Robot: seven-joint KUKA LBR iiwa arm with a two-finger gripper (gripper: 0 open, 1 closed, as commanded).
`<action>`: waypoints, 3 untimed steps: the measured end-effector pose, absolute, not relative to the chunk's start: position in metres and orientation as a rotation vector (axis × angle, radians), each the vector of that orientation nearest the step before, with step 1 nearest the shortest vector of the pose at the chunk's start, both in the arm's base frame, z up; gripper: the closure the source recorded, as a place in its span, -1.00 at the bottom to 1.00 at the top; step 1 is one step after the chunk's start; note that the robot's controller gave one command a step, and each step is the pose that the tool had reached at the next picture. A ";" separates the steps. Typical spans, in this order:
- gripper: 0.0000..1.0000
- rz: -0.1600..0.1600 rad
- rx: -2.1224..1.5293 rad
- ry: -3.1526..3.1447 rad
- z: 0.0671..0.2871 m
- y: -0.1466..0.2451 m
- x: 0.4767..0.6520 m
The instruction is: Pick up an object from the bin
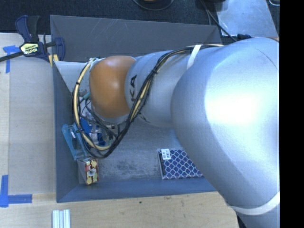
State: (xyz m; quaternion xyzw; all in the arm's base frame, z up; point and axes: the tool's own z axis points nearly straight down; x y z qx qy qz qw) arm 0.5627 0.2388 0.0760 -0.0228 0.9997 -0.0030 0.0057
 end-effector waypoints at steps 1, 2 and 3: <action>1.00 -0.009 -0.071 3.129 0.076 0.239 0.563; 1.00 -0.011 -0.071 3.133 0.081 0.238 0.561; 1.00 -0.011 -0.071 3.136 0.099 0.238 0.560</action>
Offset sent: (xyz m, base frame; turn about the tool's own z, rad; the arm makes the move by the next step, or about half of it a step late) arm 0.0000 0.0000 0.0725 0.0000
